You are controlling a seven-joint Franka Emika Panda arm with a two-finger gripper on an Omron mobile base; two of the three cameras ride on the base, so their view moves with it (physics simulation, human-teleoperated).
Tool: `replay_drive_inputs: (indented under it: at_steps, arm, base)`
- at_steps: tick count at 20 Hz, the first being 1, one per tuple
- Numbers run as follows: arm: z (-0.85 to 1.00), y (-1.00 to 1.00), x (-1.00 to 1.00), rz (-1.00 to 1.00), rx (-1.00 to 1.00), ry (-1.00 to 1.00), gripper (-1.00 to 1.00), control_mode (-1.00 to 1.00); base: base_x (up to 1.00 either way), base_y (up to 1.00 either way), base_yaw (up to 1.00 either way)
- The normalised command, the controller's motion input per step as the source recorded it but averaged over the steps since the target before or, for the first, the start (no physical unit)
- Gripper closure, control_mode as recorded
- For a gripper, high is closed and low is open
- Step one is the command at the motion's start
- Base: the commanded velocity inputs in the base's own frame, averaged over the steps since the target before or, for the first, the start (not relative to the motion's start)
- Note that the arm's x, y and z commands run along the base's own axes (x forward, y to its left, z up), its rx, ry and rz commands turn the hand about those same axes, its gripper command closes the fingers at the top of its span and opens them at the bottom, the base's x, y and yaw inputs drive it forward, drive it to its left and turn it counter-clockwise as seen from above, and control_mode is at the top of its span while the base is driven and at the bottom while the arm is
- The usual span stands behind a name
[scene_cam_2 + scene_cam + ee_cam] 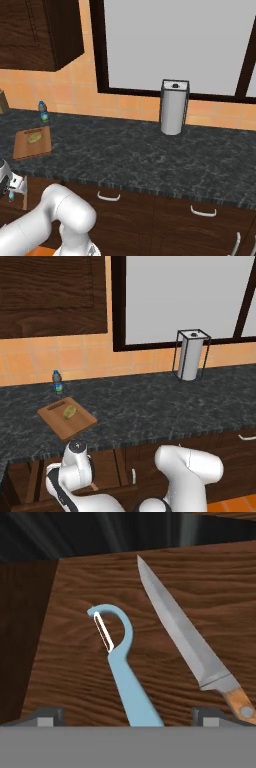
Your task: Place the appropriate cutting tool for cutting the potato skin on the cutting board.
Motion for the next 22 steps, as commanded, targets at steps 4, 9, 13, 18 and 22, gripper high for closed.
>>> replay_drive_inputs:
  at_steps: [4,9,13,18,22]
  arm:
    - [0.00,0.00,0.00,0.00,0.00,0.00,-1.00,-1.00]
    - [-0.12,0.00,0.00,0.00,0.00,0.02,-1.00,-1.00]
    - [-0.05,0.00,0.00,0.00,0.00,0.01,-1.00,-1.00]
    - [0.00,0.00,0.00,0.00,0.00,0.00,-1.00,-1.00]
    - [0.00,0.00,0.00,0.00,0.00,0.00,-1.00,-1.00]
  base:
    - [0.00,0.00,0.00]
    - [0.00,0.00,0.00]
    - [0.00,0.00,0.00]
    - [0.00,0.00,0.00]
    - [0.00,0.00,0.00]
